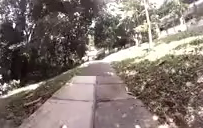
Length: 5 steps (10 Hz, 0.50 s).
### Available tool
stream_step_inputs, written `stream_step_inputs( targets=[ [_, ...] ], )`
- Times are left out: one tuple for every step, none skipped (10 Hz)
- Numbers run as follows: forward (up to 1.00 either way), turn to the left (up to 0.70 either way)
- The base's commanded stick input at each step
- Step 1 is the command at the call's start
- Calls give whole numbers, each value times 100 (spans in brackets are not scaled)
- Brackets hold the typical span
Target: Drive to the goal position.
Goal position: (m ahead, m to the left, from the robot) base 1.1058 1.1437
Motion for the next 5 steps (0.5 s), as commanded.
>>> stream_step_inputs(
  targets=[
    [45,0],
    [45,0],
    [45,0],
    [45,0],
    [45,0]
  ],
)
